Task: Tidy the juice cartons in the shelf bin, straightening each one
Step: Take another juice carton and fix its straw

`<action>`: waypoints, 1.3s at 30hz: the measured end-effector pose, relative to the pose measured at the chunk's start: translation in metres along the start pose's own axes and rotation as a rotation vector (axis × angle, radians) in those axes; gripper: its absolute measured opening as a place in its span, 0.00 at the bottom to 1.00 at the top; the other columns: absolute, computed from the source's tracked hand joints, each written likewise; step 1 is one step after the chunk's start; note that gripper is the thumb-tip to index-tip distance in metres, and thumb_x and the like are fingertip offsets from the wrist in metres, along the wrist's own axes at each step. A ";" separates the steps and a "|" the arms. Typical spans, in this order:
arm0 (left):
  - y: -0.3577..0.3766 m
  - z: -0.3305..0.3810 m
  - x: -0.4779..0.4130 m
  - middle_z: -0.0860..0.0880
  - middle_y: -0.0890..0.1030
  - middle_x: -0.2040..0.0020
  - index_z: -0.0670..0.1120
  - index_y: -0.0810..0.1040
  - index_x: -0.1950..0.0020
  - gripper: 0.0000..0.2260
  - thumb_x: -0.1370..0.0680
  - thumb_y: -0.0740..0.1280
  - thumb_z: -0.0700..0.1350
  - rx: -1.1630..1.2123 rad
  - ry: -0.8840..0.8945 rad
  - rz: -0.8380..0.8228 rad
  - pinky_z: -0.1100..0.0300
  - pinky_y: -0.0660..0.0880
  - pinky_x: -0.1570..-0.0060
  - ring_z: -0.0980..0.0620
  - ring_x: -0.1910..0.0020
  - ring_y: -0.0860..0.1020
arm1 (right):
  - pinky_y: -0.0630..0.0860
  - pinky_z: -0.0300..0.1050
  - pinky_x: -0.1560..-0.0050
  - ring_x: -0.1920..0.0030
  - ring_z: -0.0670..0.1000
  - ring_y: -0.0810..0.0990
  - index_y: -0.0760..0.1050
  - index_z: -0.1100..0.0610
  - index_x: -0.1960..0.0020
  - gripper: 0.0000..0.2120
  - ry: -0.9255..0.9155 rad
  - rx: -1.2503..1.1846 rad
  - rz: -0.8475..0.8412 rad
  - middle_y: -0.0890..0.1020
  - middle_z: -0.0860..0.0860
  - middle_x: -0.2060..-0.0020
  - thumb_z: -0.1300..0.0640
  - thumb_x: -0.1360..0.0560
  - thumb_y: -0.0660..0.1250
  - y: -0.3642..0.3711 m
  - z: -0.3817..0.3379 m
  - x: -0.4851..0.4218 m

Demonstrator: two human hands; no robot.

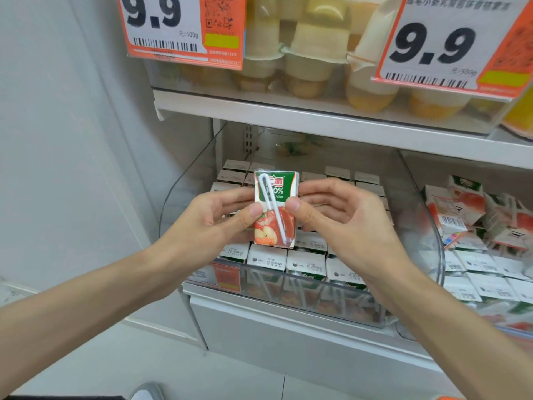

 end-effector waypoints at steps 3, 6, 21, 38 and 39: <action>0.000 0.001 0.002 0.52 0.86 0.36 0.48 0.79 0.27 0.16 0.15 0.64 0.43 -0.001 -0.002 -0.006 0.56 0.80 0.35 0.50 0.38 0.85 | 0.84 0.40 0.45 0.51 0.46 0.89 0.84 0.52 0.43 0.20 0.030 -0.047 0.015 0.89 0.47 0.52 0.46 0.32 0.79 -0.001 0.001 0.000; -0.001 0.002 0.002 0.53 0.86 0.36 0.49 0.79 0.27 0.15 0.14 0.64 0.44 -0.015 0.002 0.007 0.53 0.79 0.32 0.51 0.37 0.84 | 0.85 0.41 0.45 0.50 0.47 0.89 0.84 0.53 0.43 0.20 0.054 -0.095 0.019 0.90 0.48 0.52 0.48 0.32 0.79 0.000 0.003 0.000; -0.009 -0.003 0.001 0.50 0.87 0.38 0.47 0.79 0.27 0.16 0.15 0.65 0.45 0.100 -0.078 0.065 0.60 0.80 0.37 0.49 0.39 0.86 | 0.83 0.38 0.44 0.49 0.46 0.88 0.85 0.54 0.43 0.14 0.063 -0.119 -0.011 0.89 0.48 0.50 0.57 0.28 0.80 0.004 0.002 0.002; -0.009 -0.005 0.000 0.49 0.87 0.38 0.47 0.78 0.27 0.16 0.15 0.66 0.45 0.149 -0.111 0.074 0.60 0.79 0.36 0.49 0.39 0.85 | 0.83 0.36 0.46 0.49 0.44 0.88 0.85 0.52 0.43 0.12 0.059 -0.075 -0.032 0.89 0.45 0.49 0.58 0.26 0.78 0.006 -0.001 0.004; -0.008 -0.005 0.000 0.48 0.87 0.38 0.47 0.78 0.27 0.16 0.14 0.65 0.45 0.149 -0.110 0.058 0.58 0.79 0.35 0.49 0.38 0.85 | 0.83 0.36 0.47 0.50 0.45 0.89 0.85 0.53 0.44 0.11 0.056 -0.086 -0.026 0.89 0.46 0.49 0.58 0.26 0.79 0.006 -0.001 0.004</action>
Point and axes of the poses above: each hand's wrist, its own x-axis away from the middle knuckle, its own y-axis out of the palm, z = x × y, the point moved 8 cm from there along -x, towards the middle knuckle
